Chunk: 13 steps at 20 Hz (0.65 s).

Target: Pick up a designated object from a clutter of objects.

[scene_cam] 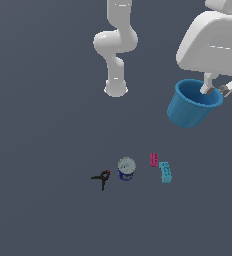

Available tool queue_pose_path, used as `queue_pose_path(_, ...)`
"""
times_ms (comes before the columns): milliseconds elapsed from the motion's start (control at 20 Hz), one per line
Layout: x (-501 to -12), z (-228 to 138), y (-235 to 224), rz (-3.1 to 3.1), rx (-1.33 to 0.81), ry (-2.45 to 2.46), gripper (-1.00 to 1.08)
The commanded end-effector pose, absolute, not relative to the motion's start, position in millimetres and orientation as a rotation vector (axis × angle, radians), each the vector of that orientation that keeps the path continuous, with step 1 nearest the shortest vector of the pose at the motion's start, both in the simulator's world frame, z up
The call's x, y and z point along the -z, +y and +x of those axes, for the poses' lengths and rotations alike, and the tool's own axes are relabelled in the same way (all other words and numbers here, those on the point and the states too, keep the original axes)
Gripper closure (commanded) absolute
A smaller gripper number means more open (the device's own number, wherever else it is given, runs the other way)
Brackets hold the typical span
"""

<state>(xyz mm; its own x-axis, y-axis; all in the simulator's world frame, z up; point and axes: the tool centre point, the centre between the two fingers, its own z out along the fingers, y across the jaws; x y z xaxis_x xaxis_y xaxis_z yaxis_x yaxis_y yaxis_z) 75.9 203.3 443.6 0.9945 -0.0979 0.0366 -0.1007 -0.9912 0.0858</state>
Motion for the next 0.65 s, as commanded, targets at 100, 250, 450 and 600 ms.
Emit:
queue_pose_path(100,-454.4,79.9,210.7,3.050,-0.053,-0.153,1.08)
queue_pose_path(250,-457.9,81.5,214.1,3.050,-0.053,-0.153,1.08)
queue_pose_path(450,-460.2,82.9,215.9,3.050,-0.053,-0.153,1.08)
queue_pose_path(600,-460.5,83.2,216.0,3.050,-0.053,-0.153,1.08)
